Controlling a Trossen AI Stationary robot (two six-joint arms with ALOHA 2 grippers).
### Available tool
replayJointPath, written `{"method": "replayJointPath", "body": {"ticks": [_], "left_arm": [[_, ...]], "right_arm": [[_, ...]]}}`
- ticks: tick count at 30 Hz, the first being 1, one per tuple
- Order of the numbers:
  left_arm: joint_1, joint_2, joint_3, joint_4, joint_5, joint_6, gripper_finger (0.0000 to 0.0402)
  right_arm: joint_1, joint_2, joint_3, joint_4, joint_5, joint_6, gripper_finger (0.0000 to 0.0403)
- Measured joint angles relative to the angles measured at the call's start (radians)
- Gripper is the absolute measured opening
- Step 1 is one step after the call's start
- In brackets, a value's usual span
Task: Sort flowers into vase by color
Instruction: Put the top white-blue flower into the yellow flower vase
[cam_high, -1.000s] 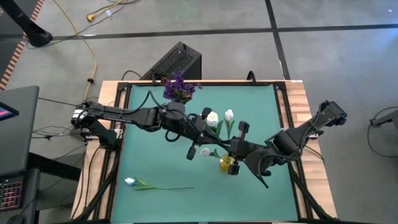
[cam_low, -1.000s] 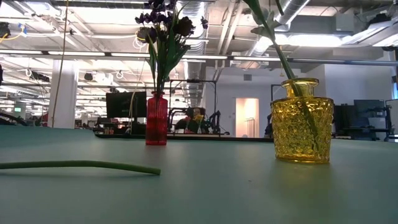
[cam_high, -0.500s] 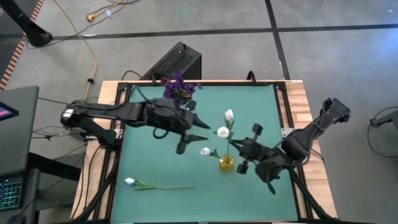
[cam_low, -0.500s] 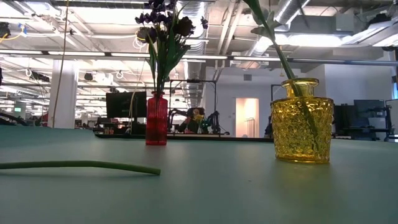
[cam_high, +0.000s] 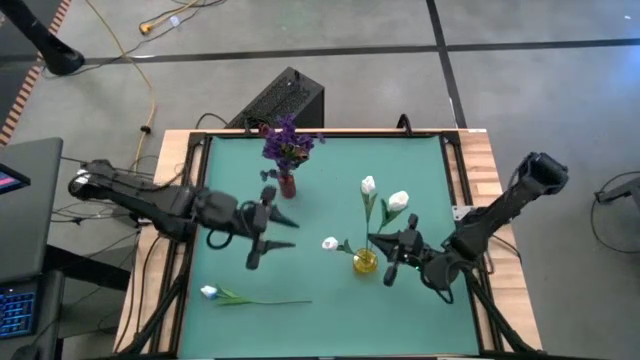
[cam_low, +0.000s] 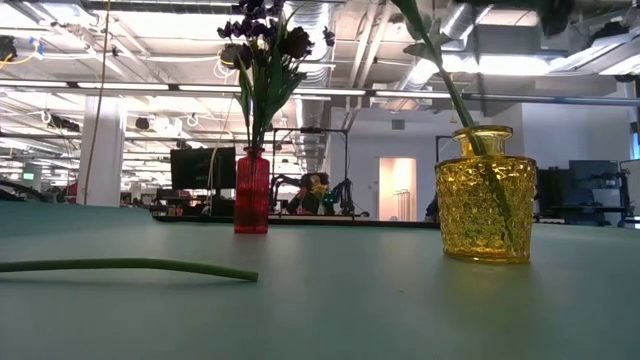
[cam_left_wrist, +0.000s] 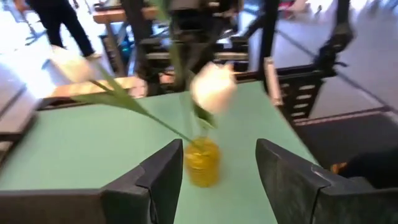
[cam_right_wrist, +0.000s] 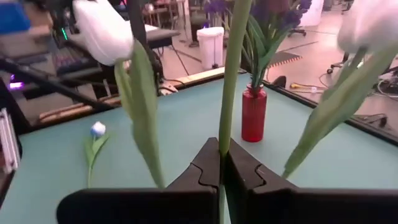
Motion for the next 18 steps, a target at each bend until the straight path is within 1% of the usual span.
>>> {"method": "replayJointPath", "body": {"ticks": [3,4,6,8,10,18], "left_arm": [[-0.043,-0.026,-0.141,0.162,-0.003,-0.033,0.019],[-0.054,-0.034,-0.176,0.197,-0.004,-0.046,0.019],[-0.067,-0.04,-0.224,0.243,-0.006,-0.074,0.019],[-0.077,-0.043,-0.254,0.243,-0.006,-0.104,0.019],[-0.086,-0.044,-0.269,0.242,-0.006,-0.126,0.019],[-0.104,-0.045,-0.28,0.247,-0.007,-0.13,0.019]], "right_arm": [[-0.017,0.026,-0.057,0.178,-0.01,-0.064,0.003],[-0.02,0.031,-0.062,0.211,-0.016,-0.078,0.003],[-0.022,0.032,-0.065,0.22,-0.033,-0.082,0.003],[-0.025,0.032,-0.065,0.221,-0.071,-0.067,0.003],[-0.025,0.032,-0.065,0.219,-0.085,-0.059,0.003],[0.006,0.031,-0.065,0.199,-0.087,-0.056,0.003]]}}
